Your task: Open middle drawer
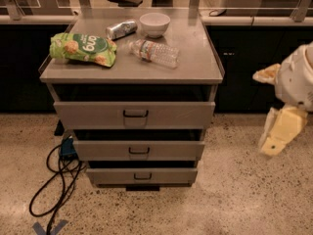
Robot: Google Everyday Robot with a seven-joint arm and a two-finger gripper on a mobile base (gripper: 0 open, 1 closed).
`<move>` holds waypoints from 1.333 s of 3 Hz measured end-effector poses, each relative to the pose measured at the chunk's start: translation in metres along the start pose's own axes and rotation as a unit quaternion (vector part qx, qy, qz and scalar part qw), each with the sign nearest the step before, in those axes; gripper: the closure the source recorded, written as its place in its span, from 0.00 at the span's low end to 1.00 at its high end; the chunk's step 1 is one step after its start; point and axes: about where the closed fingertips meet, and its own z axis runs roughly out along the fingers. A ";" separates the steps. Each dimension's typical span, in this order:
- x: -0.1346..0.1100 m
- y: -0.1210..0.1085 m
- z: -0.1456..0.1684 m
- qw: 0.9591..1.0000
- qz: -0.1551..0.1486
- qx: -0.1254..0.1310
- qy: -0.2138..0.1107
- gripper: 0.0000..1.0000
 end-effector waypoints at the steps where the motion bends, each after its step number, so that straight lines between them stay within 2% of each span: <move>1: 0.012 0.031 0.090 0.995 0.002 -0.048 -0.082 0.00; 2: 0.011 0.065 0.188 0.984 0.006 -0.088 -0.153 0.00; 3: 0.006 0.080 0.267 0.980 0.014 -0.097 -0.174 0.00; 4: 0.006 0.064 0.274 0.982 0.025 -0.066 -0.177 0.00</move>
Offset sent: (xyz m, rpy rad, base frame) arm 0.0083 0.0961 -0.3081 0.5147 0.0433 0.1130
